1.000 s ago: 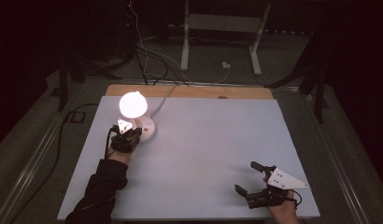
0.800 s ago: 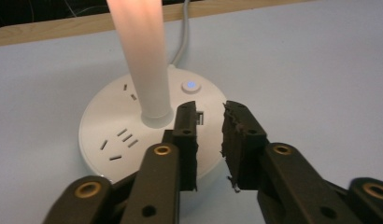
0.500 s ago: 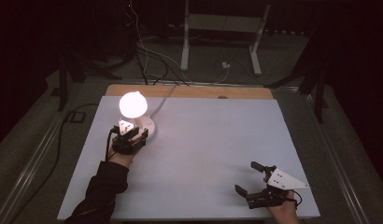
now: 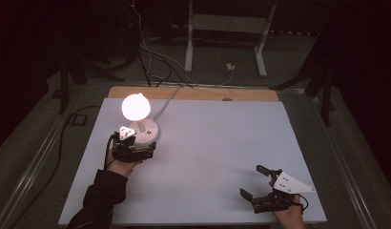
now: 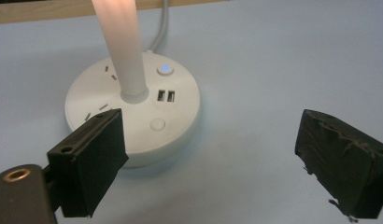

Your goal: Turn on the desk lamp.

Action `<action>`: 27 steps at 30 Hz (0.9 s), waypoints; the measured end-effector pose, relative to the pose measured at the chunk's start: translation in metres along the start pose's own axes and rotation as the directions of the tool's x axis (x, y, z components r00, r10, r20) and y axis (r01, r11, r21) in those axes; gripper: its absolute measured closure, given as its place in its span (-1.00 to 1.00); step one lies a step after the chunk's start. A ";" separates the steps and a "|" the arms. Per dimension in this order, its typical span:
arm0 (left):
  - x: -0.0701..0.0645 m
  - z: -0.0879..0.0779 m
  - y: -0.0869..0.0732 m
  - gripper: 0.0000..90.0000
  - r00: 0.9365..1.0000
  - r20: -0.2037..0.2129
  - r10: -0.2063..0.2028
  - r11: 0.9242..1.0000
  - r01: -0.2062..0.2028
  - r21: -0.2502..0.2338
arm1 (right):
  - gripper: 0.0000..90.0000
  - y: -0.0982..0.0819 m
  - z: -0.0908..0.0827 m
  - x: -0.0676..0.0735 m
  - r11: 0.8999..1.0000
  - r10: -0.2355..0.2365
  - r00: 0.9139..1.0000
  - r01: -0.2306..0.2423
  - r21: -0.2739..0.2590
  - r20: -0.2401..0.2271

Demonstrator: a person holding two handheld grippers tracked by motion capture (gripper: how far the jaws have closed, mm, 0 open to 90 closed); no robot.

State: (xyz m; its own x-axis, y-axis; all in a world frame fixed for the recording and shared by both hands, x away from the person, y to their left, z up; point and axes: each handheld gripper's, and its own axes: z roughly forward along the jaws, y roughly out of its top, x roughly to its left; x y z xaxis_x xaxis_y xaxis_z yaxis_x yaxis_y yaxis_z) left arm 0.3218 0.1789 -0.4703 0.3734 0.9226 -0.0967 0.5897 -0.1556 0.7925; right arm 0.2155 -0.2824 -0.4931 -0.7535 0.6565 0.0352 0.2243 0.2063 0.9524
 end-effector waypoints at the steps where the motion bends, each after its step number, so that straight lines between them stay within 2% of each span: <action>1: 0.001 -0.002 0.000 -0.85 1.000 0.006 -0.004 1.000 0.004 -0.001 | -1.00 0.000 0.000 0.000 1.000 0.000 1.000 0.000 0.000 0.000; 3: 0.002 -0.008 -0.001 -0.96 1.000 0.006 -0.009 1.000 0.009 -0.013 | -1.00 0.000 0.001 0.000 1.000 -0.001 1.000 0.001 0.000 -0.003; 7: 0.005 -0.020 -0.004 -0.99 1.000 0.019 -0.007 0.999 0.008 -0.037 | -1.00 0.000 0.001 0.001 1.000 -0.003 1.000 0.003 0.002 -0.005; 12: 0.009 -0.031 -0.010 -0.99 0.999 0.034 0.001 0.999 0.000 -0.037 | -1.00 0.000 0.001 0.000 1.000 0.000 1.000 0.000 0.000 -0.004; 21: 0.014 -0.040 -0.025 -0.99 0.997 0.074 0.036 0.999 -0.038 0.024 | -1.00 0.000 0.002 0.001 1.000 0.001 1.000 -0.001 0.004 -0.006; 27: 0.013 -0.046 -0.034 -0.99 0.995 0.085 0.057 0.998 -0.059 0.032 | -1.00 0.000 0.003 0.001 1.000 0.001 1.000 -0.001 0.005 -0.006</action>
State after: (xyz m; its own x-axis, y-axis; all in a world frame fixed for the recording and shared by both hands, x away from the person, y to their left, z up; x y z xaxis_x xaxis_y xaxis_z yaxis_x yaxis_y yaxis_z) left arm 0.2736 0.2122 -0.4703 0.4656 0.8791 -0.1025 0.5893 -0.2215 0.7769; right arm 0.2165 -0.2798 -0.4937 -0.7569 0.6525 0.0376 0.2279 0.2096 0.9509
